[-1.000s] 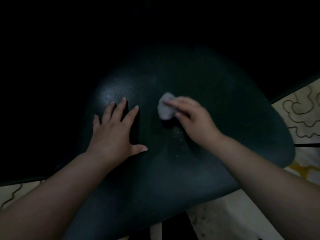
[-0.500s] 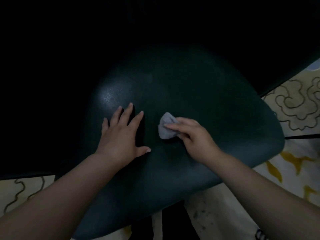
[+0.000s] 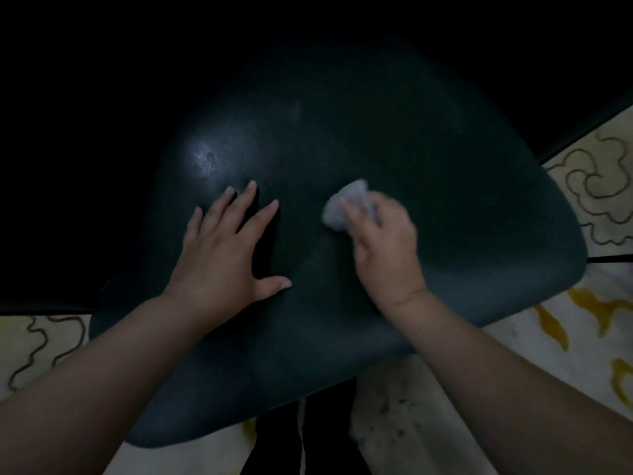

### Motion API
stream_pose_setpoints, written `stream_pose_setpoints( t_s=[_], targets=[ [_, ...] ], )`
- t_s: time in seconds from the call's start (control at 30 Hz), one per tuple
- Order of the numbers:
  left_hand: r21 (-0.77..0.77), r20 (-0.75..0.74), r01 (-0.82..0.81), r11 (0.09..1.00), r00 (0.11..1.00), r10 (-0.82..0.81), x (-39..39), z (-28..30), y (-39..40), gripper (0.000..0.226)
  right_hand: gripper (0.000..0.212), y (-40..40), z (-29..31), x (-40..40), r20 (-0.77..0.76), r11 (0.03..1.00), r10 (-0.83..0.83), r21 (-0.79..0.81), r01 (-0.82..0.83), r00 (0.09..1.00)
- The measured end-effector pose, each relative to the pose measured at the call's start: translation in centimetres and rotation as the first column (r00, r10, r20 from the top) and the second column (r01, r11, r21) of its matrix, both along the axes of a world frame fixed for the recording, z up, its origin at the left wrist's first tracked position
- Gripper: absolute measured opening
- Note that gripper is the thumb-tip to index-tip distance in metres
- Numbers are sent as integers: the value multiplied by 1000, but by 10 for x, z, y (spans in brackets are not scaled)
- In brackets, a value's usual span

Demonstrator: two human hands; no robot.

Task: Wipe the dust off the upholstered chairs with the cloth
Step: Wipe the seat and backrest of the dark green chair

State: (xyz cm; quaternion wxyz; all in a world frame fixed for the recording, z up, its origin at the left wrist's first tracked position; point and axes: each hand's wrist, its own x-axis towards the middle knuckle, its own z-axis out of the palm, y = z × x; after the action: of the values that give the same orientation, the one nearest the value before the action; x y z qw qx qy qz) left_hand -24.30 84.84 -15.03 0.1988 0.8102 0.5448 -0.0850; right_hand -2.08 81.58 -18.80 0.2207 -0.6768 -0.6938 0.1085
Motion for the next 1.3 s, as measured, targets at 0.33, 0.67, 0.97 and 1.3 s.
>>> stream_pose_setpoints(
  t_s=[0.33, 0.67, 0.97, 1.3],
  targets=[
    [-39, 43, -65, 997, 997, 67, -13, 10, -3, 111, 46, -8, 4, -80, -259, 999, 0, -47, -13, 966],
    [-45, 41, -141, 989, 989, 143, -9, 7, -7, 115, 46, 12, 4, 20, -142, 962, -271, -69, 264, 952],
    [-55, 24, -134, 989, 991, 135, -8, 9, -4, 115, 45, 2, 7, -29, -141, 984, 116, -115, -133, 983],
    [-70, 63, -164, 984, 984, 168, -17, 8, -4, 114, 45, -14, 12, -58, -227, 982, 125, -107, -153, 966]
  ],
)
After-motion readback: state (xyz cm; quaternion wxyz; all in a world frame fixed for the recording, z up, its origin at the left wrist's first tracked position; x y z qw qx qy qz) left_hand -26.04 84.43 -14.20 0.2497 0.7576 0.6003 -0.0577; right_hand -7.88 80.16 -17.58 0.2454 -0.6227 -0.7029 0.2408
